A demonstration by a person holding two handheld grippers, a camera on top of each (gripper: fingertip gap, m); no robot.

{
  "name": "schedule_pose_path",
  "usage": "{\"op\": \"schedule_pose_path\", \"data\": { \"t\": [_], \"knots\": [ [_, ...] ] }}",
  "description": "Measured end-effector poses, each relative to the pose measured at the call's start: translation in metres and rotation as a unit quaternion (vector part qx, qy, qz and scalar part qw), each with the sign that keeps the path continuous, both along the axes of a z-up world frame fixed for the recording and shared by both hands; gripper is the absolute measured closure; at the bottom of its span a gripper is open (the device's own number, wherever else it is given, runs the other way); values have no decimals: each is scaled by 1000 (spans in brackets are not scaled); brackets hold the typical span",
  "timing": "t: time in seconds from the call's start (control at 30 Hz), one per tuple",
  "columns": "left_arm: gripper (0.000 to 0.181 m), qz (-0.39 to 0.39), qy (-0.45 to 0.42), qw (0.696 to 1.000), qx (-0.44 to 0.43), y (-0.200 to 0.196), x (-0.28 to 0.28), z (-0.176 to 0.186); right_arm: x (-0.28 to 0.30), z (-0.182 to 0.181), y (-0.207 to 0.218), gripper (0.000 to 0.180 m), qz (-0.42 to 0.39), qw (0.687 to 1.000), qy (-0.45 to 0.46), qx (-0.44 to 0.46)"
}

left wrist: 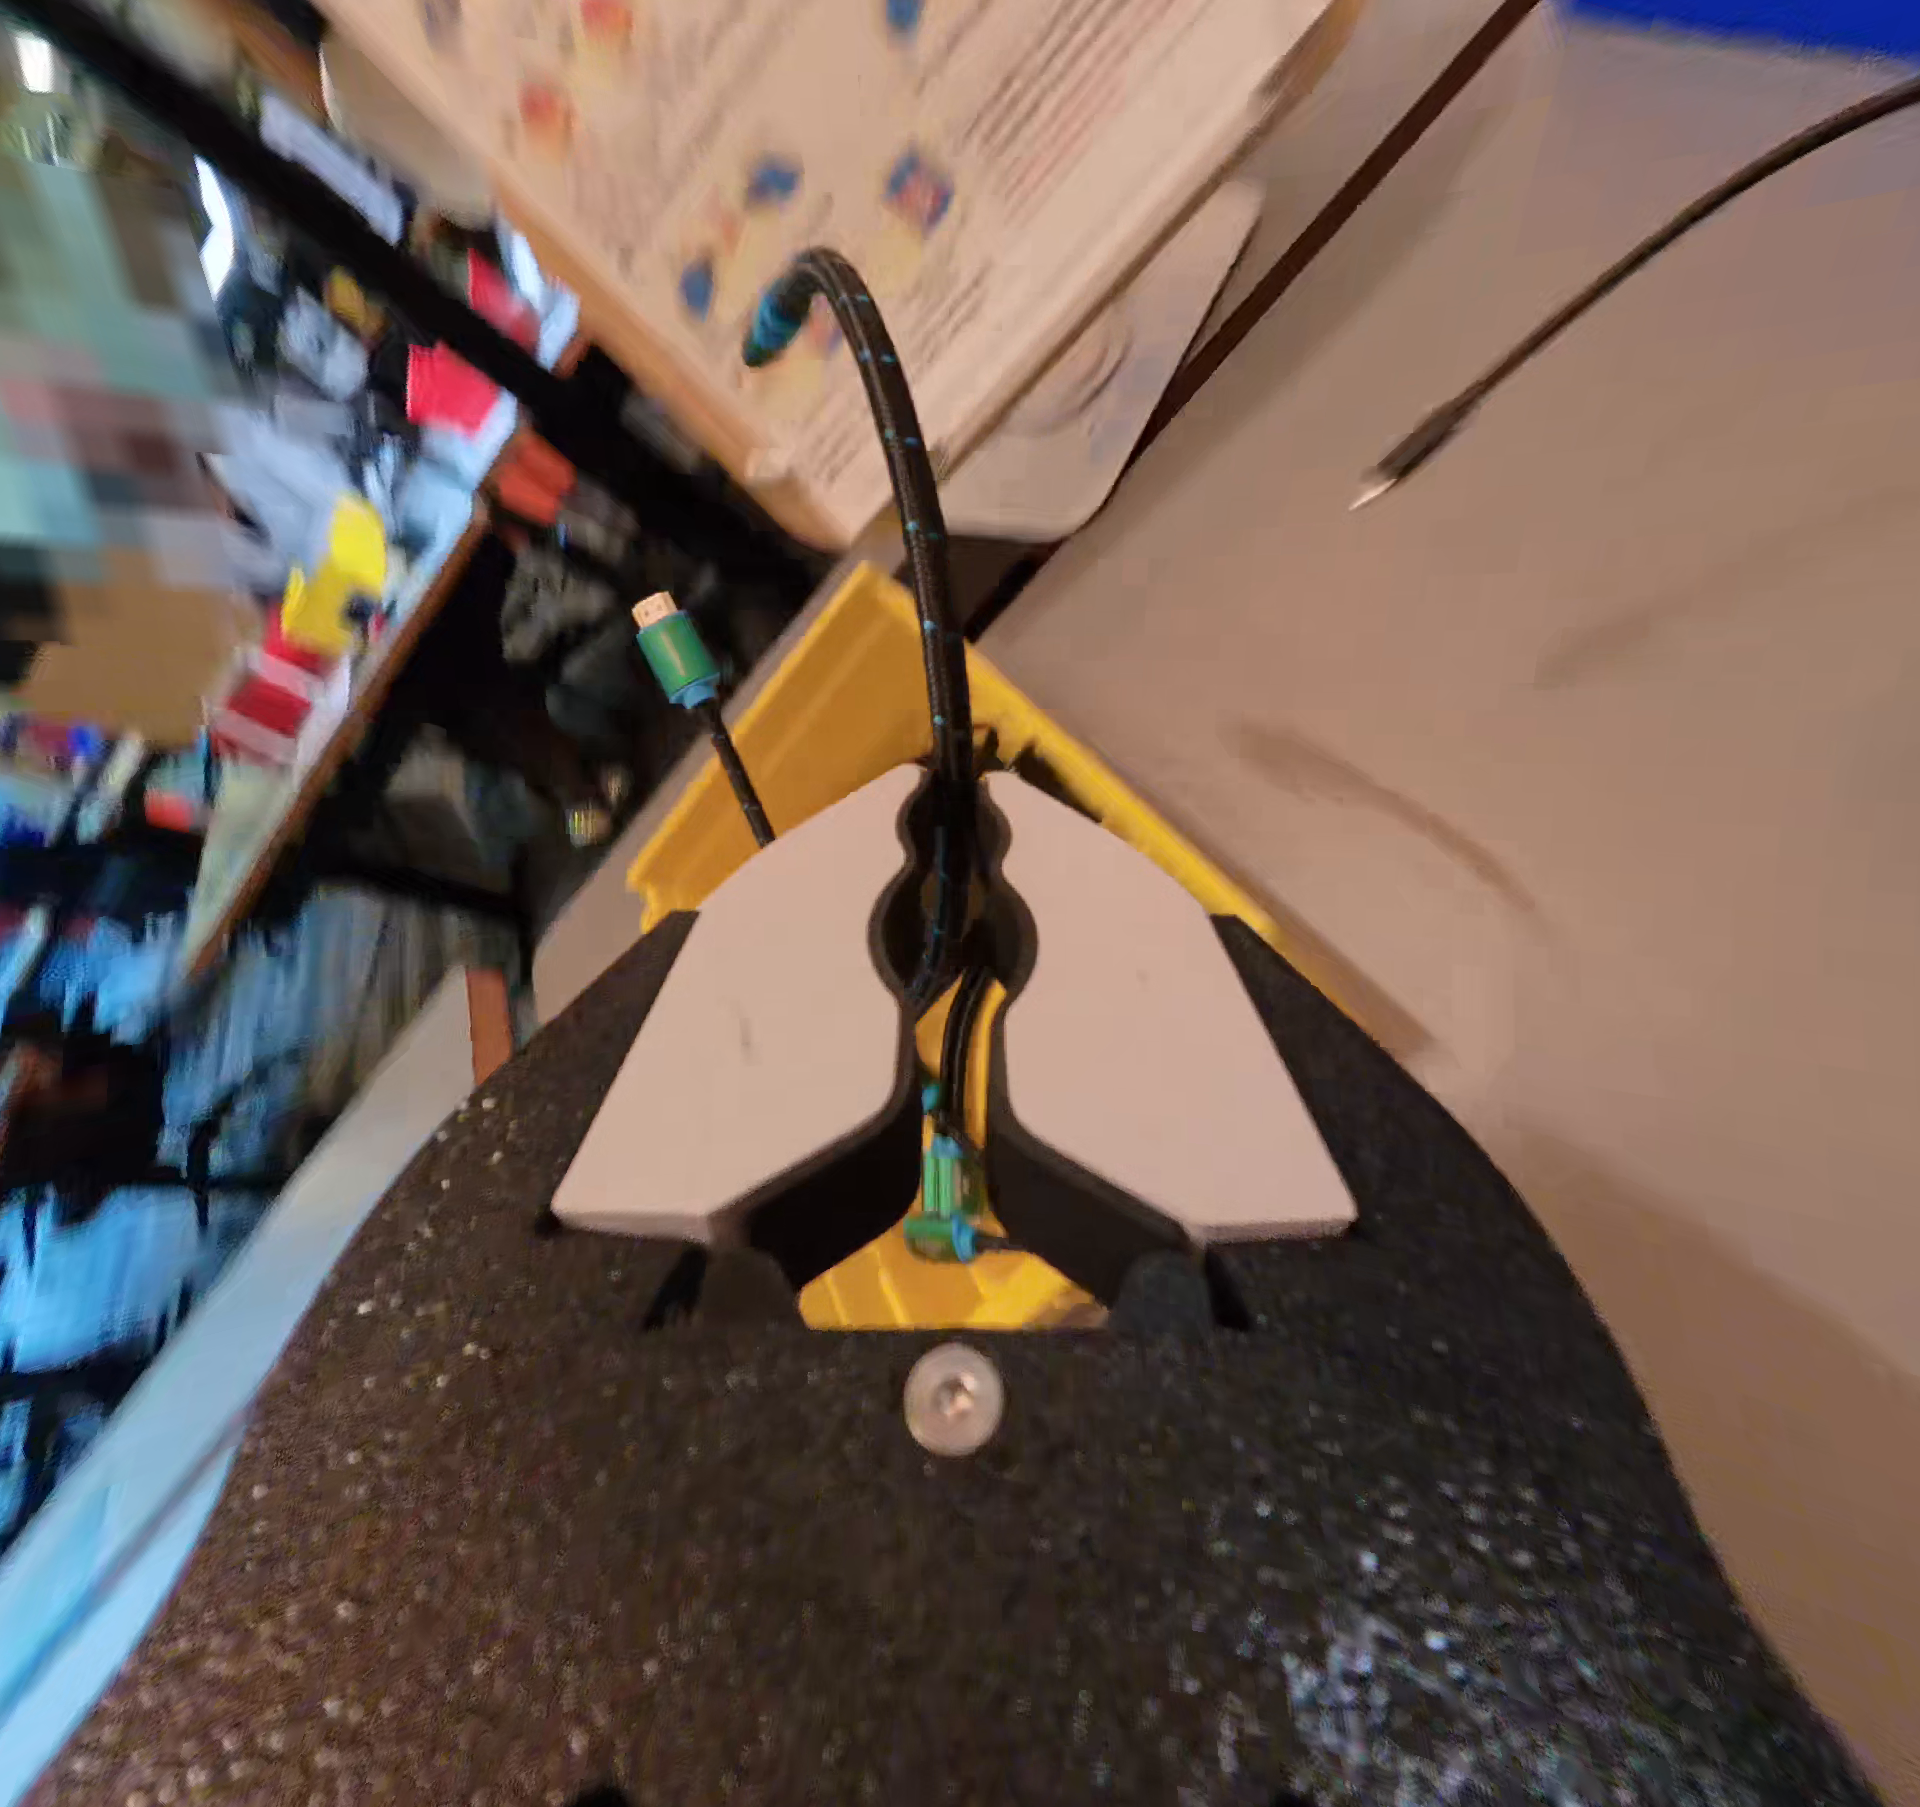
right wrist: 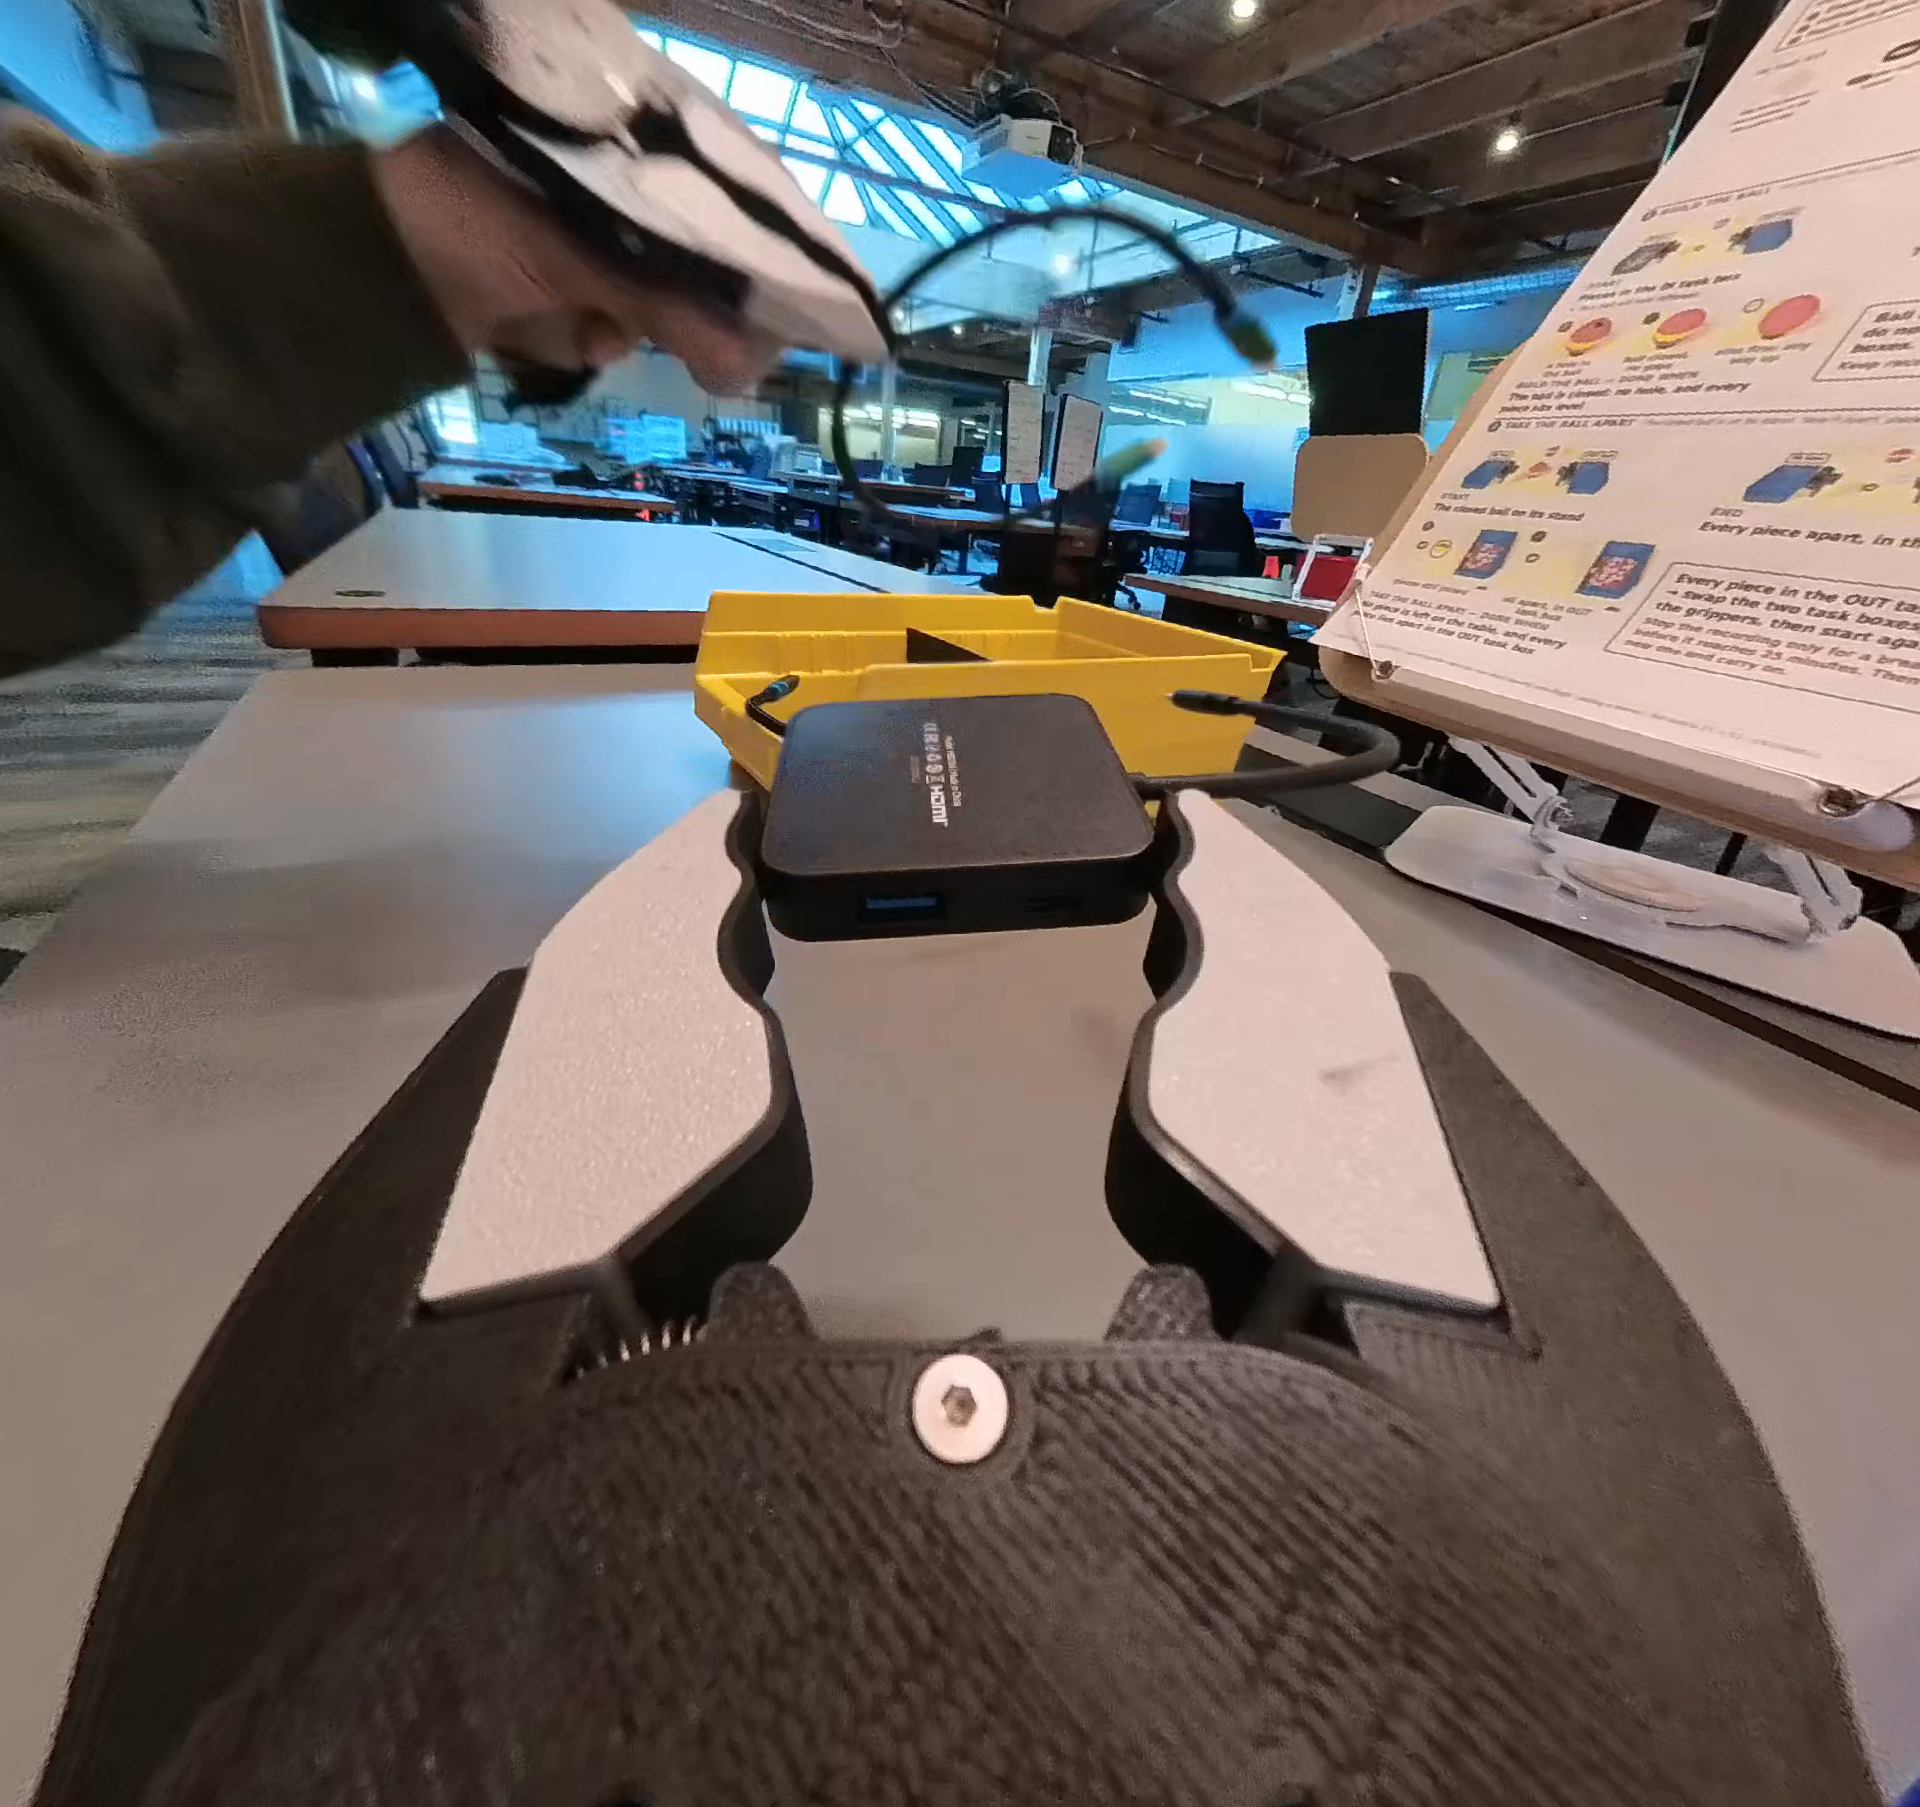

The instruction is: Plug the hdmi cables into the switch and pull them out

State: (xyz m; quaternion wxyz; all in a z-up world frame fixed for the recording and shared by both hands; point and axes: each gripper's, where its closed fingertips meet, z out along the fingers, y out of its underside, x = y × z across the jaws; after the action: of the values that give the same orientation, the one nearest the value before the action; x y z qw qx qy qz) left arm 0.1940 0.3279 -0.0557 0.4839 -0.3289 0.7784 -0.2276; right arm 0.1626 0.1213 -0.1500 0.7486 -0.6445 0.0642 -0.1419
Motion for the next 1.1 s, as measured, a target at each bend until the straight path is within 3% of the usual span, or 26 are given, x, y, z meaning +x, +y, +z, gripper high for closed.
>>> {"op": "schedule_pose_path", "data": {
  "t": [0.17,0.27,0.4,0.63,1.03,1.1],
  "knots": [
    [175,-187,-22,981,39,-89,-56,-2,14,-7,-4,108,-48,998,2,-32],
    [174,-228,-33,971,69,-109,-82,-27,17,-9,-8,108,-60,997,3,-42],
    [173,-228,-50,970,66,-120,-111,-60,11,-9,-10,108,-51,998,8,-44],
    [175,-140,-66,987,38,-86,-129,-95,-8,-10,-15,108,-12,999,10,-48],
    [174,-252,143,957,7,-110,-172,-186,2,6,-69,108,-60,997,47,25],
    [160,-255,183,949,-27,-113,-179,-190,-1,7,-68,108,-53,997,49,36]
  ]
}}
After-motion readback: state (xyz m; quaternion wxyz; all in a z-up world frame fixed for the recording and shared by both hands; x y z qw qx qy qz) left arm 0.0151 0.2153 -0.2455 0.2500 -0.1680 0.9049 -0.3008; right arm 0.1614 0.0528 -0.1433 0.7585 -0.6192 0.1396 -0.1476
